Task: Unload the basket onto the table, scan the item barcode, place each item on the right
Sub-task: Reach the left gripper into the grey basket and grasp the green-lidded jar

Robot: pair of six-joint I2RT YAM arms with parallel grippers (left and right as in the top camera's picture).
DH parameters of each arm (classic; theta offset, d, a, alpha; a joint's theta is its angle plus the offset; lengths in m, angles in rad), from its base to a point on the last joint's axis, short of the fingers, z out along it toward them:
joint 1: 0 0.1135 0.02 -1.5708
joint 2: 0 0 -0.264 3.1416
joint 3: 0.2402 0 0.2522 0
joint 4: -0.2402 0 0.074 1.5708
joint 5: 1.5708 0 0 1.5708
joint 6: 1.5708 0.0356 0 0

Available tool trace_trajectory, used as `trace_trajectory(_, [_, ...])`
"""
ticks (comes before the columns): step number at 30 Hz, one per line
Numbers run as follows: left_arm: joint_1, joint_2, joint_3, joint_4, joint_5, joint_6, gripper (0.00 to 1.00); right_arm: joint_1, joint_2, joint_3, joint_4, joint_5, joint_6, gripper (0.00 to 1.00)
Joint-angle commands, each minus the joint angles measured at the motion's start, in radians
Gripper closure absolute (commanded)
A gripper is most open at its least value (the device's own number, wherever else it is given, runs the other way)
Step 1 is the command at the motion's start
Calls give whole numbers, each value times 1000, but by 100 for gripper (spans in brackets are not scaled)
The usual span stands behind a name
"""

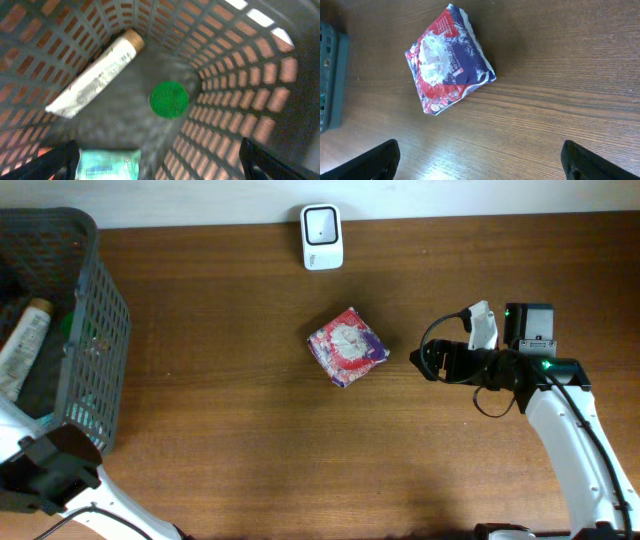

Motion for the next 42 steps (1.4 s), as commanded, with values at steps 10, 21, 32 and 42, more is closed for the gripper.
trace_trajectory(10, [-66, 6, -532, 476, -19, -2, 3, 9, 8, 9, 1, 12, -11, 2])
trace_trajectory(21, [-139, 7, -695, 608, -143, 51, 7, 9, 8, 9, 0, 12, -11, 2])
trace_trajectory(32, [-128, 7, -810, 728, -143, 51, 16, 9, 8, 9, 0, 12, -11, 2])
trace_trajectory(42, [-100, 13, -844, 773, -142, 51, 9, 9, 8, 9, 0, 12, -11, 2])
